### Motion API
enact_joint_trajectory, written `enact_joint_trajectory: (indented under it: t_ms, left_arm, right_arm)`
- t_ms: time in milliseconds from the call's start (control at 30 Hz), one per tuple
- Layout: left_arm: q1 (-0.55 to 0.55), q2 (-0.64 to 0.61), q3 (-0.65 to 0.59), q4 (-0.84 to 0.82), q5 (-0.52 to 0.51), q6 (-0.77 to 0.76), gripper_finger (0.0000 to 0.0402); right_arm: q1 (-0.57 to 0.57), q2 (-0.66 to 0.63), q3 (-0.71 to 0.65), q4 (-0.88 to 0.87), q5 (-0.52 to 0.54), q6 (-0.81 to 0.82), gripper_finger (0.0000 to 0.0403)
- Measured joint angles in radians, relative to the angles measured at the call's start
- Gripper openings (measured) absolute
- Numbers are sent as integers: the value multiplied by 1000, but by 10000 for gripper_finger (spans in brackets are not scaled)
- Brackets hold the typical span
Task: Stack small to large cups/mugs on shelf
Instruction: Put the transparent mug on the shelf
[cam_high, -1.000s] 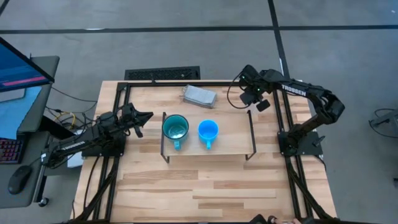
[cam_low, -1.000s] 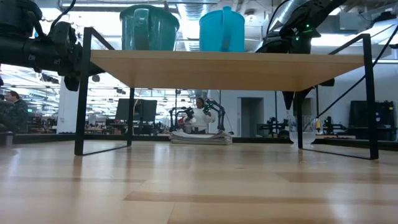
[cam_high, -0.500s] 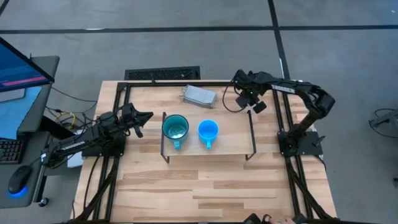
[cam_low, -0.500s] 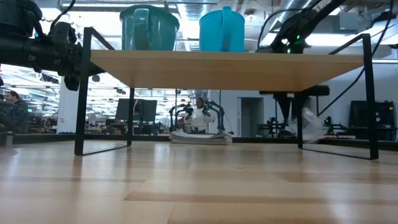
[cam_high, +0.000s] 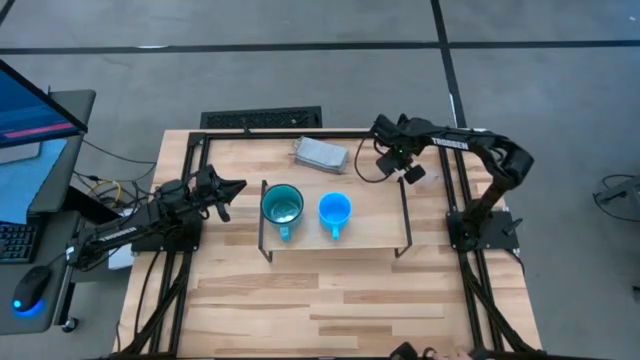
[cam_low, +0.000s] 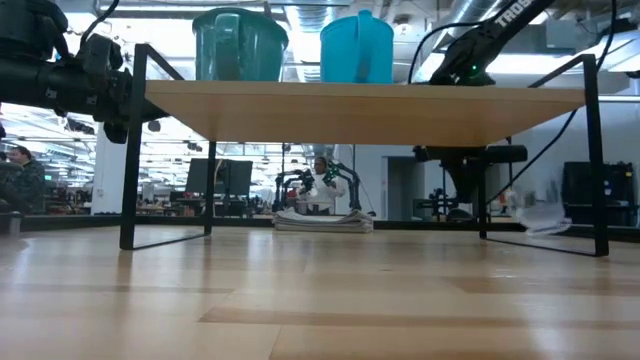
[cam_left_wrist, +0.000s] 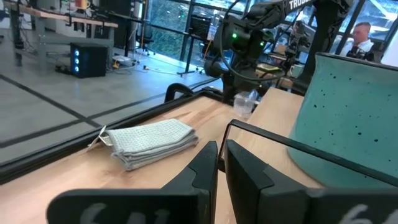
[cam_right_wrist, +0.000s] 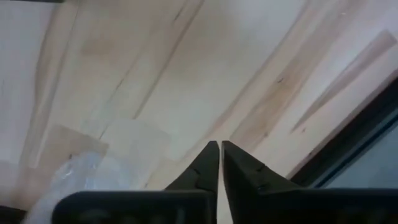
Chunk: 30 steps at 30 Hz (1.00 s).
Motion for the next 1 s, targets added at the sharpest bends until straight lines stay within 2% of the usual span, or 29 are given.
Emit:
enact_joint_trajectory:
  t_ms: [433, 533, 700, 1000]
  left_arm:
    - [0, 0, 0, 0, 0, 20, 19]
    - [0, 0, 0, 0, 1, 20, 19]
    - [0, 0, 0, 0, 1, 10, 19]
    - [0, 0, 0, 0, 2, 10, 19]
  right_arm:
    - [-4, -20, 0, -52, 13, 117, 23]
    - [-9, -20, 0, -51, 58, 132, 26]
    - [-9, -20, 3, -61, 192, 146, 31]
    - [-25, -21, 151, -129, 63, 285, 17]
